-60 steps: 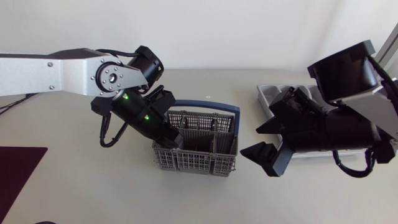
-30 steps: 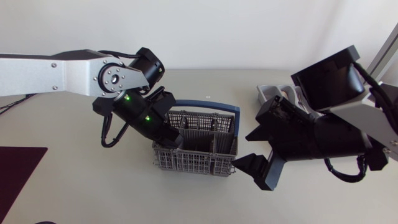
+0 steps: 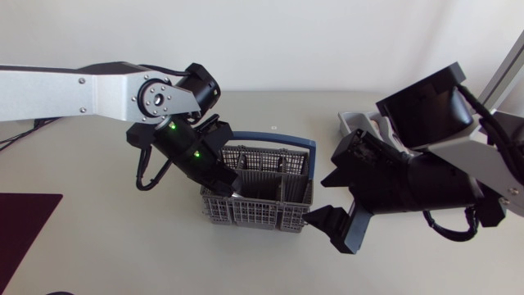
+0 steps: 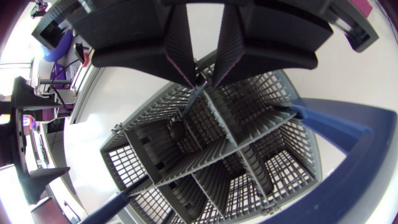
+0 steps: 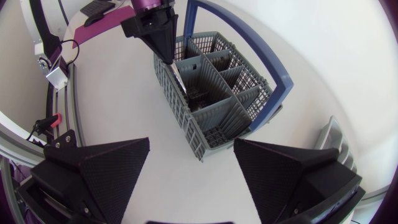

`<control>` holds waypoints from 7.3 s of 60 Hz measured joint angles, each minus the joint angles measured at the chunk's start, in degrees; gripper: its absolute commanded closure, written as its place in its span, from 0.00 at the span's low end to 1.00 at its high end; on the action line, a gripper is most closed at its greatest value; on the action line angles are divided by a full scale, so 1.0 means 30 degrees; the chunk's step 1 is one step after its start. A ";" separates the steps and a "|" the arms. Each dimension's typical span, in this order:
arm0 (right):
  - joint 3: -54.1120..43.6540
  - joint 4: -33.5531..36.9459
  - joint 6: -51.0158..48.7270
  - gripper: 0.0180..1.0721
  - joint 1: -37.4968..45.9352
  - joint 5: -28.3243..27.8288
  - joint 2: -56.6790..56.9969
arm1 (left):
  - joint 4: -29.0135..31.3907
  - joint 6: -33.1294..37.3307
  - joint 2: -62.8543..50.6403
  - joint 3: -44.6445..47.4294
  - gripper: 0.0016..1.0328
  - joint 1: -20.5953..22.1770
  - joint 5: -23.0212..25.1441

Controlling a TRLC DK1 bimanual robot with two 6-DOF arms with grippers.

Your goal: Sort the cutlery from the basket into the organizer compartments.

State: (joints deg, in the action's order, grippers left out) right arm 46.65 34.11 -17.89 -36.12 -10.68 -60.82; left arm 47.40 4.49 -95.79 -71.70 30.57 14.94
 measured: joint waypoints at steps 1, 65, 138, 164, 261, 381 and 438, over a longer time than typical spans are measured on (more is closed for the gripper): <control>0.0000 0.0000 0.0029 0.07 -0.0036 0.0000 0.0000 | 0.0029 0.0000 -0.0007 0.0000 0.81 0.0000 0.0007; -0.0627 -0.0168 0.0036 0.07 -0.0328 0.0153 -0.0058 | 0.2849 0.1020 0.0357 -0.2805 0.97 0.1217 -0.2025; -0.0852 -0.2025 0.0517 0.07 0.1829 -0.1581 0.3541 | 0.0510 0.3402 0.8531 -0.3490 0.97 0.3359 -0.2390; 0.3024 -0.3031 0.4641 0.08 0.6200 -0.9850 -0.1668 | -1.1111 0.1472 1.0295 0.3249 0.97 0.3883 -0.2703; 0.9063 -1.1023 1.7464 0.58 0.9581 -1.7078 -1.1060 | -2.3853 0.1071 0.2375 0.4131 0.97 0.5960 -1.0666; 0.9049 -1.1176 1.7624 0.65 0.9194 -1.6932 -1.1599 | -2.4713 0.1661 0.2375 0.4211 0.97 0.6339 -1.1038; 0.8786 -1.1941 1.7908 0.92 0.9085 -1.6436 -1.0688 | -2.4829 0.1654 0.1902 0.4911 0.97 0.6965 -1.1242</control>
State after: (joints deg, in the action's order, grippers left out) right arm 73.01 -1.72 35.83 -8.86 -59.99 -92.88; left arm -27.09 9.45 -90.08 -56.97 51.46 -18.79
